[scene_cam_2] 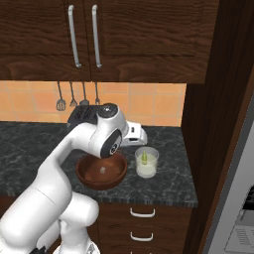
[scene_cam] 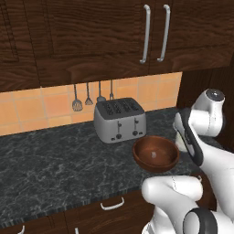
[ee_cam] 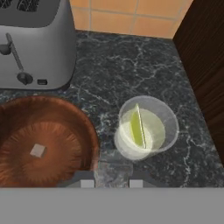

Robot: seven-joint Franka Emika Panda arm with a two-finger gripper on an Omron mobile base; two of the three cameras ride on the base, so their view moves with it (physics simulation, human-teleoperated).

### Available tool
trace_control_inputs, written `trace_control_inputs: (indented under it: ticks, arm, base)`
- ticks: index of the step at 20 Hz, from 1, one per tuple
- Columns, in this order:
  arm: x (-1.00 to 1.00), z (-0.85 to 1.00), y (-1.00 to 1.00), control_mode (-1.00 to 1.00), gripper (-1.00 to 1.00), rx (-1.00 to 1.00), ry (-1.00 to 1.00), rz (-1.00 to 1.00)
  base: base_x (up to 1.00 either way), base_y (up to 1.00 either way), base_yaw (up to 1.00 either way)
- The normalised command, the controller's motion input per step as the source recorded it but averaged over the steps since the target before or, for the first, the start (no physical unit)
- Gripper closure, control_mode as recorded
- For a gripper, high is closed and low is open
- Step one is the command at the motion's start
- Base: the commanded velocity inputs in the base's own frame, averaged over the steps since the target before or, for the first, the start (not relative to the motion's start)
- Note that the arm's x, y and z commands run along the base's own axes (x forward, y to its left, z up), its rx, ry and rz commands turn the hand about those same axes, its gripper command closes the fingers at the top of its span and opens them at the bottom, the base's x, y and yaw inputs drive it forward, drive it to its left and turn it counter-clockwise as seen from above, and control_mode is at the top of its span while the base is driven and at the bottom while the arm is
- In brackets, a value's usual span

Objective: Grab a lemon wedge from the fridge and one ice cube from the ice bowl, and put them in the glass of lemonade.

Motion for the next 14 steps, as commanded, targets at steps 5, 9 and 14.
trace_control_inputs:
  ticks: [5,9,14]
  arm:
    - [0.00,-0.06,-0.40,-1.00,1.00,0.00,0.06,0.00]
    - [0.00,-0.04,-0.01,-1.00,1.00,0.00,0.06,0.00]
    - [0.00,-0.05,0.00,-1.00,1.00,0.00,0.03,0.00]
  base:
    - [0.00,0.00,0.00]
    - [0.00,0.00,0.00]
    - [0.00,0.00,0.00]
